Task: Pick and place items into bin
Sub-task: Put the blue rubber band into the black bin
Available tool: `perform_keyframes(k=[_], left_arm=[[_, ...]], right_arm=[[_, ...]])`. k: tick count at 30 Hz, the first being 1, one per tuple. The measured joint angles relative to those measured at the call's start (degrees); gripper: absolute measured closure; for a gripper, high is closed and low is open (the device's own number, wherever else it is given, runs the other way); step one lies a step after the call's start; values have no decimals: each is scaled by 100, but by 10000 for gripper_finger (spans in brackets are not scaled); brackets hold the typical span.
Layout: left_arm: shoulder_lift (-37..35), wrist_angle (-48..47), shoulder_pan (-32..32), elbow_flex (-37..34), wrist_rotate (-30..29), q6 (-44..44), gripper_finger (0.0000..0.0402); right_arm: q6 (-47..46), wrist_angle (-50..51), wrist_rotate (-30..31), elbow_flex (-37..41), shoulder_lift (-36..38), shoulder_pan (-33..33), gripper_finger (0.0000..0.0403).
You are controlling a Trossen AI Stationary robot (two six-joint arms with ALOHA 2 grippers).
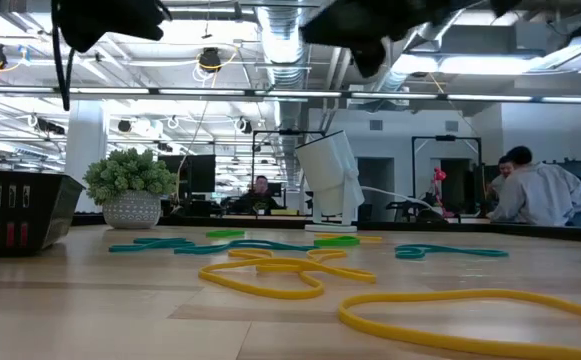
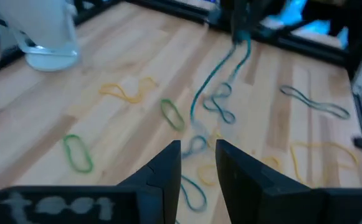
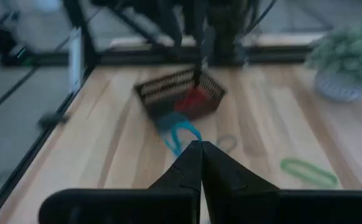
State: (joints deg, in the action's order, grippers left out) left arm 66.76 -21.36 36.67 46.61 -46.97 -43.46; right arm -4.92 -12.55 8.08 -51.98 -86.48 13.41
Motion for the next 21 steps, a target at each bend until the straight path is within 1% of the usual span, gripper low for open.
perform_keyframes(k=[1,4,8,11,12,14,16,21], left_arm=[[0,52,-38,0,-25,-1,313],[0,196,-136,0,-34,170,313],[0,196,-244,0,18,338,313],[0,183,-297,0,51,466,306],[0,183,-315,0,143,517,302],[0,181,-341,0,427,543,290],[0,168,-346,0,577,495,279],[-92,77,-336,57,612,232,262]], right_arm=[[-69,-241,132,-86,-227,-6,403],[-58,-675,165,-442,-890,-106,403],[-55,-721,17,-1125,-1782,-182,403],[21,-718,-249,-1643,-2319,-188,403],[64,-699,-316,-1809,-2474,-188,403],[95,-626,-355,-2133,-2699,-191,403],[244,-541,-363,-2475,-2879,-206,403],[545,-315,-393,-2999,-2926,-255,403]])
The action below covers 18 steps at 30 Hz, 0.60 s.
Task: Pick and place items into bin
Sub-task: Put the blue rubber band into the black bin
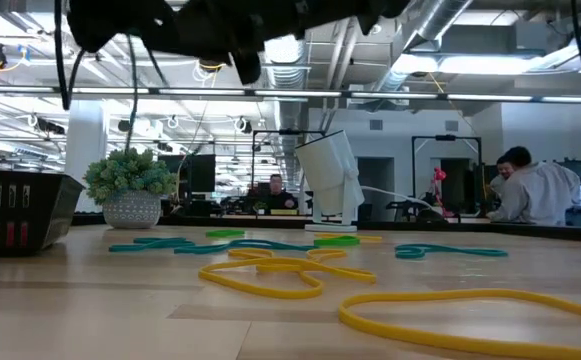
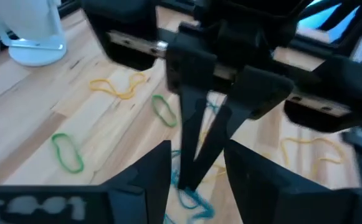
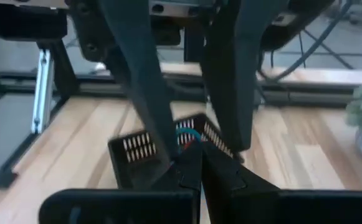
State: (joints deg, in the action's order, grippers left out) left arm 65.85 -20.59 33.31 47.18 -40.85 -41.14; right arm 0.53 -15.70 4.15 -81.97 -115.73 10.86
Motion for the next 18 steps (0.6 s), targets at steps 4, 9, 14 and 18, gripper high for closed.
perform_keyframes(k=[4,9,14,18], left_arm=[[-290,-330,10,323,3,-9,261],[-826,-1080,118,858,-580,149,261],[-1168,-1420,143,966,-819,303,261],[-1197,-1471,141,964,-1023,314,261]], right_arm=[[-6,-95,-118,-213,0,-8,403],[-6,-197,-338,-258,12,75,403],[-6,-399,-286,-258,12,98,403],[-107,-457,-285,-258,8,102,403]])
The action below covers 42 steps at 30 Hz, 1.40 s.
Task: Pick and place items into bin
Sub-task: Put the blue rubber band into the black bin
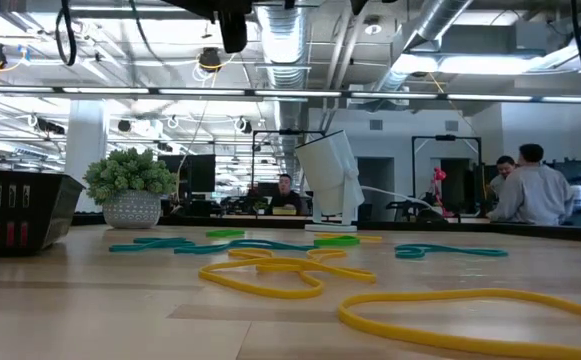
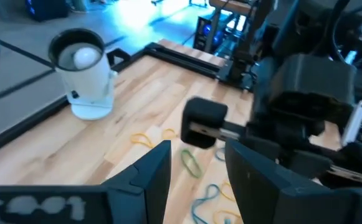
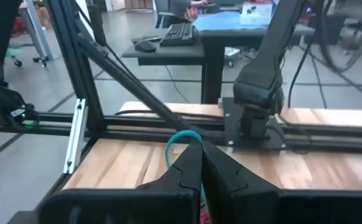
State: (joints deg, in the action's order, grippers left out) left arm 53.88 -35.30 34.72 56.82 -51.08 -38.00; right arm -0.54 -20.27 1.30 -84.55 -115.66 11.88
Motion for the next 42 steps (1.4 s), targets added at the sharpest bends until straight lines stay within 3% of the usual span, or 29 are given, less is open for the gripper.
perform_keyframes(k=[7,19,27,37,42], left_arm=[[158,-10,-7,-4,-73,95,261],[163,-325,-4,-4,-18,23,261],[164,-443,-4,-4,-16,-65,261],[164,-438,-4,-7,-14,-72,261],[163,-431,-4,-7,7,-74,261]], right_arm=[[-252,-771,-32,-328,-913,-63,403],[-502,816,-588,-2234,-2303,-112,403],[-101,1266,-597,-2470,-2430,-114,399],[99,1386,-601,-2459,-2426,-154,316],[59,2168,-616,-2452,-2307,-190,285]])
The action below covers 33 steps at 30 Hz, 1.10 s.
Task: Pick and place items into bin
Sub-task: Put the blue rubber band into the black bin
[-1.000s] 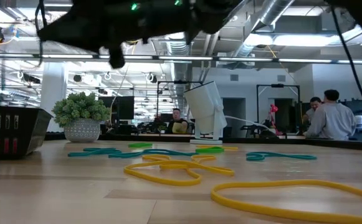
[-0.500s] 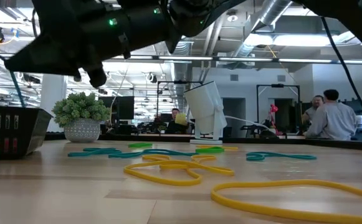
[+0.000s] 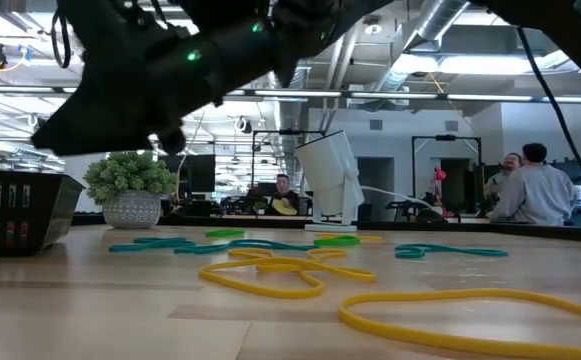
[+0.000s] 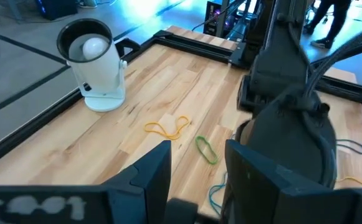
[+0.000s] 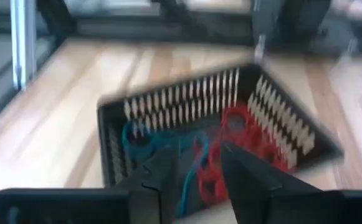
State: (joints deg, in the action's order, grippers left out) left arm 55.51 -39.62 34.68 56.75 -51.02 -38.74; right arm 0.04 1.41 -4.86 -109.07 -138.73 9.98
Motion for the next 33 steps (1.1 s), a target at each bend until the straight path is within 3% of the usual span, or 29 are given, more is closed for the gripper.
perform_keyframes(k=[5,10,14,18,23,28,33], left_arm=[[13,9,2,-6,464,4,261],[144,8,3,-151,479,-384,261],[455,-52,-66,-169,425,-828,261],[848,90,-303,-170,491,-1449,261],[1602,492,-1011,-168,1783,-2512,261],[2523,682,-1687,-36,3314,-2381,261],[3412,449,-2139,418,4455,-1775,261]], right_arm=[[429,1587,-42,2,979,-13,276],[662,3345,-12,-10,2079,-28,279],[882,4464,405,14,3123,-39,287],[429,5296,1089,-26,4351,-85,294],[-144,5857,1237,105,5391,88,295],[-579,5944,1576,874,6266,533,296],[-1192,5957,2502,1938,6914,1020,296]])
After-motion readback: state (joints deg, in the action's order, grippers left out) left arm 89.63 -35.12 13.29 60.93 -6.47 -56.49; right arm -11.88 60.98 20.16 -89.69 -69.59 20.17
